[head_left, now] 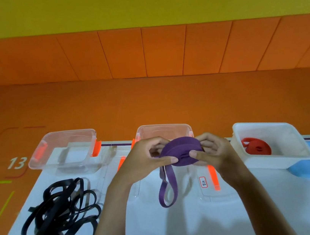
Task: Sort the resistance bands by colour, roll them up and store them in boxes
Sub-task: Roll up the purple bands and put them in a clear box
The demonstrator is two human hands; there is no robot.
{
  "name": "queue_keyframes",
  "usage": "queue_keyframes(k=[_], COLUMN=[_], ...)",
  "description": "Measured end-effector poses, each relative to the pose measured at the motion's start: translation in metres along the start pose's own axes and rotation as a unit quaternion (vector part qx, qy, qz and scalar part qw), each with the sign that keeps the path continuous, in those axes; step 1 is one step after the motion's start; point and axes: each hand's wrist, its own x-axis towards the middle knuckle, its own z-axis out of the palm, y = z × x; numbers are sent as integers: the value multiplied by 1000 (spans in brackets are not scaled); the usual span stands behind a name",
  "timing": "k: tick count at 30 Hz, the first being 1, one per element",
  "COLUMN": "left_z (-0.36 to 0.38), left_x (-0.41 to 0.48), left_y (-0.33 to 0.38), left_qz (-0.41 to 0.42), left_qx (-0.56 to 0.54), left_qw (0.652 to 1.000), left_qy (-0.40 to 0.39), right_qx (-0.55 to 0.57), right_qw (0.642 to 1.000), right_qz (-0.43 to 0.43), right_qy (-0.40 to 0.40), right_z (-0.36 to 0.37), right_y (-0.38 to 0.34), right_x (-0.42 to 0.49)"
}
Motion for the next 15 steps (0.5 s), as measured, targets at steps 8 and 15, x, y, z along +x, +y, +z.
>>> queue_keyframes(k=[8,15], left_z=[0,-10], left_x=[-2,-5], left_y=[-5,-4], left_qz=[6,5], left_qx=[51,84], left_qw=[999,996], left_qy=[-9,-17], right_qx=[-85,-85], right_qw=[996,996], right_qz=[-17,0], right_qy=[4,-34], right_z=[-2,2], right_y=[4,11], right_x=[1,-3])
